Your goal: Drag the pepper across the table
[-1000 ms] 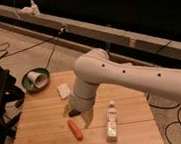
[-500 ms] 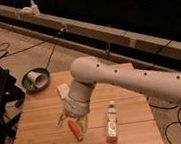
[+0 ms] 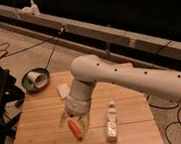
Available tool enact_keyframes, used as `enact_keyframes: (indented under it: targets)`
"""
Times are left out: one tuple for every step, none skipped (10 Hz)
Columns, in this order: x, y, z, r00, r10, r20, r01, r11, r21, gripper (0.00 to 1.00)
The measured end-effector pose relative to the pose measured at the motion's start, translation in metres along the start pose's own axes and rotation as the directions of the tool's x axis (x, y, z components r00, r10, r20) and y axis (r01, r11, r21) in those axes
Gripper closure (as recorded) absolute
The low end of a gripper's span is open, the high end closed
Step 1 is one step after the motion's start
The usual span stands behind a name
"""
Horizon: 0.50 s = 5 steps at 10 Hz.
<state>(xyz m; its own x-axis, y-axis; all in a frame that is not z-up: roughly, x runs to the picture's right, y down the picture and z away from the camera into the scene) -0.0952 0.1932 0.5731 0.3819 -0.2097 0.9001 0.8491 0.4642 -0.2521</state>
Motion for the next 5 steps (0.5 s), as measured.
enact_keyframes:
  targets:
    - [0.004,-0.005,0.007,1.0,-0.021,-0.013,0.021,0.998,-0.053,0.35]
    - [0.005,-0.007,0.011,0.999,-0.03,-0.015,0.029,0.997,-0.073,0.35]
    - [0.009,-0.016,0.022,0.998,-0.056,-0.013,0.054,0.992,-0.117,0.35]
    - [0.015,-0.026,0.031,0.997,-0.081,-0.011,0.078,0.987,-0.143,0.35]
    - [0.024,-0.034,0.039,0.995,-0.098,-0.012,0.095,0.983,-0.155,0.35]
